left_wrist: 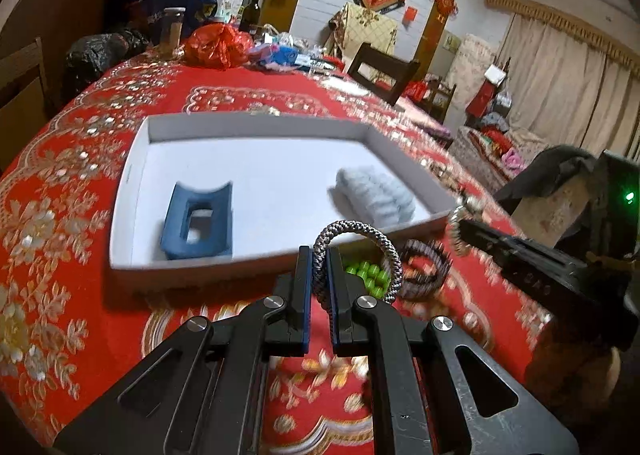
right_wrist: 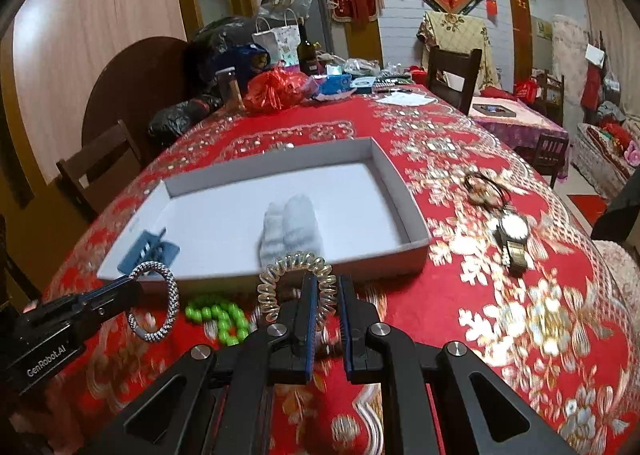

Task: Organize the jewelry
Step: 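Carry both bracelets over the white box and open both tools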

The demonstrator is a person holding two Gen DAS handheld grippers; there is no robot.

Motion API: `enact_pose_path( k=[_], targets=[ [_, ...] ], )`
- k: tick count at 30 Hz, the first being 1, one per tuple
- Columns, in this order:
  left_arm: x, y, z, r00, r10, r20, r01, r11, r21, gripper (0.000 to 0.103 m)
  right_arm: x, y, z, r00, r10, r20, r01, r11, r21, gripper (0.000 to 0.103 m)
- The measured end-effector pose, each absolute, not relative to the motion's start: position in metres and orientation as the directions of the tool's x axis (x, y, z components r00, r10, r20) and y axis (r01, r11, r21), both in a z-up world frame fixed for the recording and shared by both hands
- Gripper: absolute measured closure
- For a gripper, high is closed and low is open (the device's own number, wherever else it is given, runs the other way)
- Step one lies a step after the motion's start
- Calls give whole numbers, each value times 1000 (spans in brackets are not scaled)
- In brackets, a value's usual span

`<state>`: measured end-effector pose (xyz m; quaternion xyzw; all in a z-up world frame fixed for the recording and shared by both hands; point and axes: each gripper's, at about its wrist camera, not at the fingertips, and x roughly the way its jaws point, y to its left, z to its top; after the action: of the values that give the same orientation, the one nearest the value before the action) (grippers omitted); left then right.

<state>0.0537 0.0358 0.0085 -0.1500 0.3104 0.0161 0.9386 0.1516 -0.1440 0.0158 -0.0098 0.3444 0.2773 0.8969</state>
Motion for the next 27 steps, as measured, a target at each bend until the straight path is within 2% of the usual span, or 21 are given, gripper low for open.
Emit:
enact_pose_path(
  k=[4, 10, 21, 23, 25, 27],
  targets=[
    [75, 40, 19, 816, -45, -577, -132, 956, -262, 98, 171, -131, 18, 575, 520, -631, -513, 830, 217, 94],
    [116, 50, 6, 769, -6, -639, -192, 952, -239, 98, 194, -93, 19, 485, 598, -638, -582, 765, 275, 94],
    [138, 63, -13, 713, 75, -697, -264, 950, -168, 98, 222, -65, -4, 438, 554, -708, -575, 778, 253, 94],
    [138, 65, -13, 714, 85, -695, -275, 947, -167, 91, 224, -64, -5, 438, 544, -715, -583, 778, 234, 94],
    [136, 64, -12, 718, 93, -689, -276, 948, -160, 72, 226, -63, -4, 432, 544, -719, -585, 776, 235, 93],
    [131, 62, -9, 727, 99, -679, -273, 950, -153, 65, 226, -65, -1, 426, 556, -714, -589, 769, 247, 93]
  ],
)
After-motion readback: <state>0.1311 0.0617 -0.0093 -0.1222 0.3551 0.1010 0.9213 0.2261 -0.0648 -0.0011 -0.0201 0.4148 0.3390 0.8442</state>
